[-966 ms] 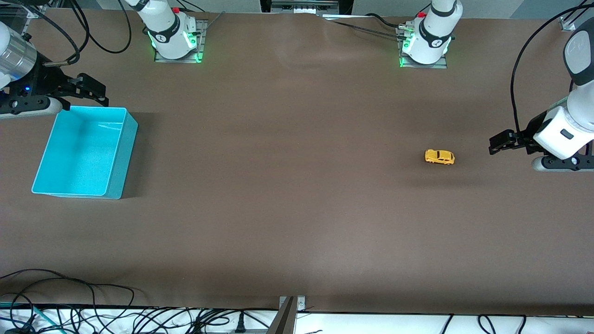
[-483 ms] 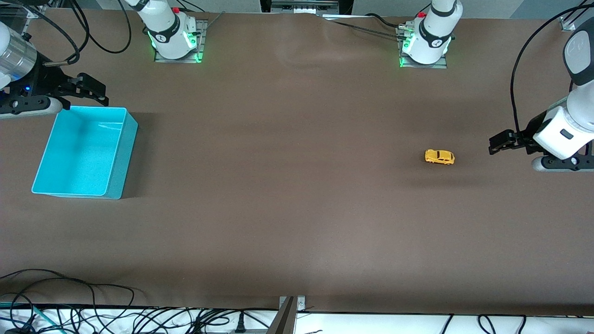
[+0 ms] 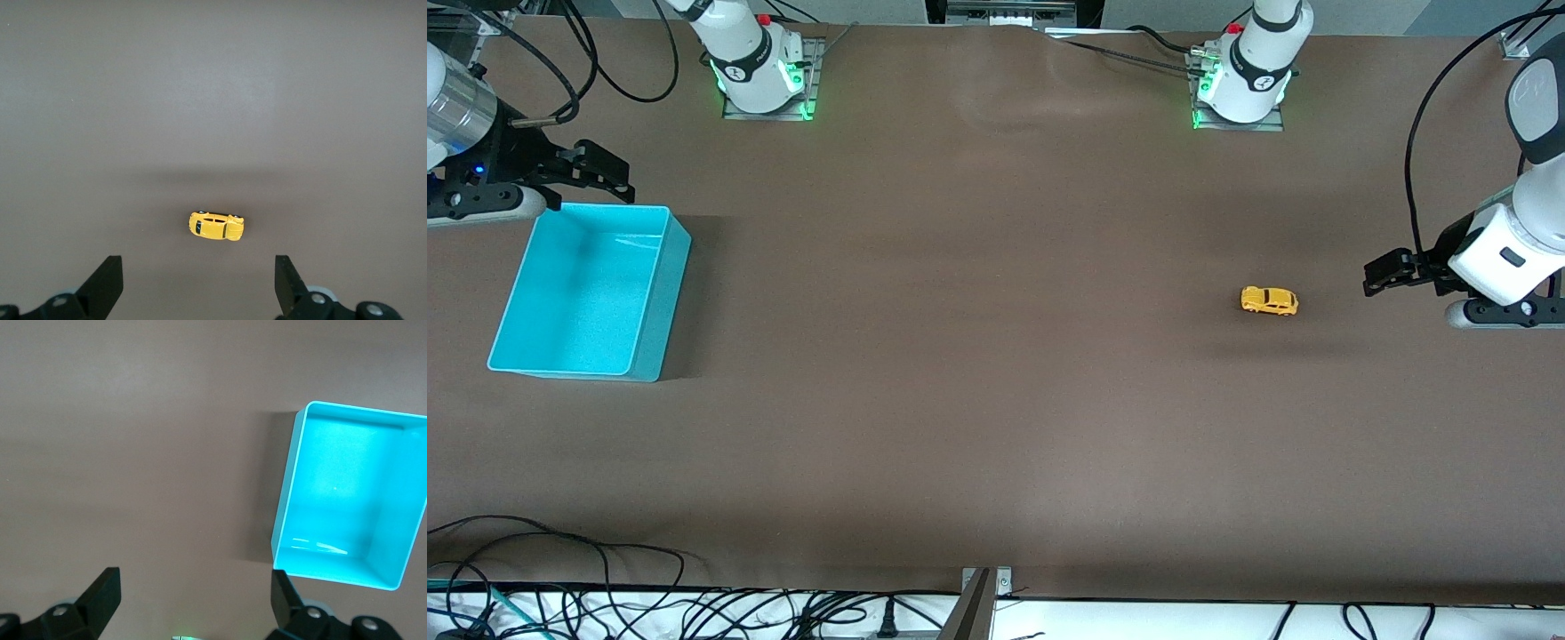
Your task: Wind up and store yellow beetle car
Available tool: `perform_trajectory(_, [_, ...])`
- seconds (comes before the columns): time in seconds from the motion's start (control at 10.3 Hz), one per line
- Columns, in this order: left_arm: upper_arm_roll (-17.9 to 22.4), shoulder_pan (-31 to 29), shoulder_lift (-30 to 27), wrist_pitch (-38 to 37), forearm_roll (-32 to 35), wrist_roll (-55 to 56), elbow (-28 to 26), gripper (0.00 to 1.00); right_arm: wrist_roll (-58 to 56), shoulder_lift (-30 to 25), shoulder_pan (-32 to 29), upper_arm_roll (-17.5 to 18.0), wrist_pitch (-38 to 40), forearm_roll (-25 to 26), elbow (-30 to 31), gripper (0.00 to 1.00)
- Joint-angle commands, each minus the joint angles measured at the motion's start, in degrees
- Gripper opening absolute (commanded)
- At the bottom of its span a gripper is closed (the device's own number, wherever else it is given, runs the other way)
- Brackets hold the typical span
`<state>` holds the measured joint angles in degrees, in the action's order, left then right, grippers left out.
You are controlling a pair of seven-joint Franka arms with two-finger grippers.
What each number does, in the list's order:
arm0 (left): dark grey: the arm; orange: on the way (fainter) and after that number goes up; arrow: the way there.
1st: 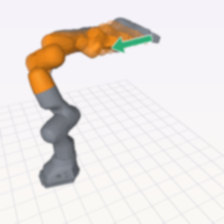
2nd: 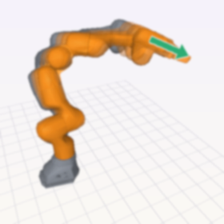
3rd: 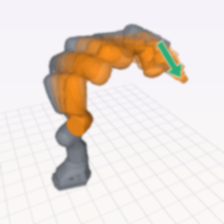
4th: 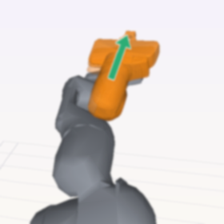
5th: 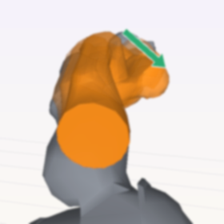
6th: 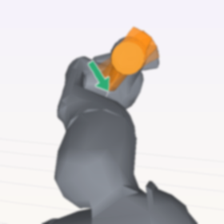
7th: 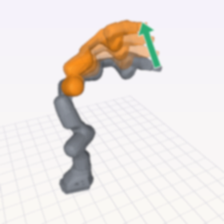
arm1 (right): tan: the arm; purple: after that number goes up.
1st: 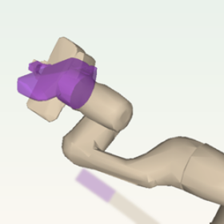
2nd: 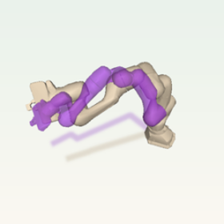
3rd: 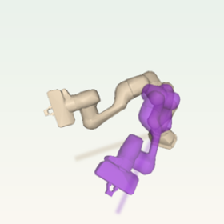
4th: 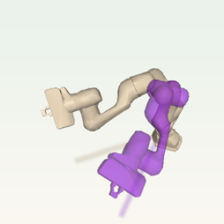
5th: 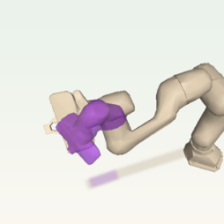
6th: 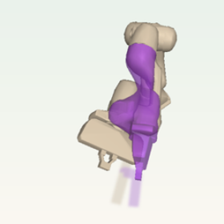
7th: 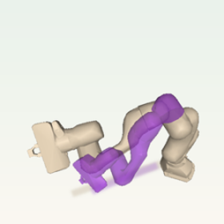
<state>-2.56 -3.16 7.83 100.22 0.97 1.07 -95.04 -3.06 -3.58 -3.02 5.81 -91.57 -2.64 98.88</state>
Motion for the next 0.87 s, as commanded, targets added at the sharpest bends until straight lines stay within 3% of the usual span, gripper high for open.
perform_trajectory(0.0, [0.4, 0.1, -0.4, -0.4, -1.6, -1.2, 0.0, 1.0, -0.3, 0.0, -0.3, 0.0, 1.0, -0.3, -0.5, 1.0])
perform_trajectory(0.77, [0.5, -0.7, 0.2, -0.3, -1.8, 1.8, -0.1, 1.0, -0.3, 0.1, -0.3, 0.0, 1.0, -0.3, -0.4, 1.0])
